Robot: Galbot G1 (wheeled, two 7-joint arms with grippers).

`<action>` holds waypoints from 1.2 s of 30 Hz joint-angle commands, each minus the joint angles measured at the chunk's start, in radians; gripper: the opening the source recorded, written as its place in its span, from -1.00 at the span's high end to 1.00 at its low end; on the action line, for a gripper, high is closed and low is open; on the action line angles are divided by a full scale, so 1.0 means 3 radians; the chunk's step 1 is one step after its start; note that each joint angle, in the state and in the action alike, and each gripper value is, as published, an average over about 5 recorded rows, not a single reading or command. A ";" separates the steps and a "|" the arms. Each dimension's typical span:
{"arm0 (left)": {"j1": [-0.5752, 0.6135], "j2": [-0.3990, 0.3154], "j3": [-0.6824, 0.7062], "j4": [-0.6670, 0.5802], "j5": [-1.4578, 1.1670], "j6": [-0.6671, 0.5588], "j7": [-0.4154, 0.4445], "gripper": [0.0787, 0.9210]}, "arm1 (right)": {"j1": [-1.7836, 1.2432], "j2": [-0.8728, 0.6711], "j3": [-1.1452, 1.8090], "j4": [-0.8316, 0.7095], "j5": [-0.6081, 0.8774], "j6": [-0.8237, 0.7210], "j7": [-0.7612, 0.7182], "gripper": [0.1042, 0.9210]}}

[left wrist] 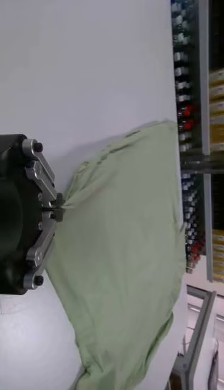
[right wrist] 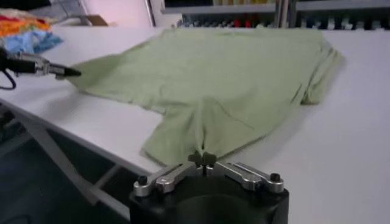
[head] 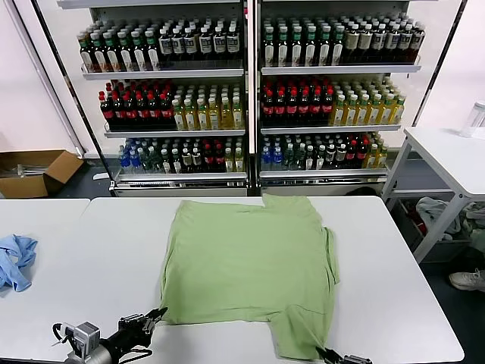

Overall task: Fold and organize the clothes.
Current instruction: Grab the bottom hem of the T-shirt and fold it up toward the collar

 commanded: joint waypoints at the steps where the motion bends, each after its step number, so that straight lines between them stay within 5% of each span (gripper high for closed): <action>1: 0.0015 0.0003 -0.0078 -0.0196 0.0002 -0.0006 0.0011 0.98 | 0.0052 0.0012 0.0074 0.0040 0.0373 0.0034 0.0016 0.99; 18: -0.1418 0.0273 0.0442 0.0635 -0.0566 0.0117 0.0014 0.98 | 0.1785 0.0020 -0.0341 -0.0812 0.0679 0.0088 0.0459 0.99; 31: -0.2424 0.0177 0.1060 0.1602 -0.0528 0.0118 -0.0005 0.98 | 0.2614 -0.0026 -0.0790 -0.1645 0.0310 0.0116 0.0618 0.99; 36: -0.2557 0.0054 0.1153 0.1855 -0.0407 0.0117 -0.0031 0.80 | 0.2748 -0.0004 -0.0958 -0.1831 0.0112 0.0111 0.0649 0.83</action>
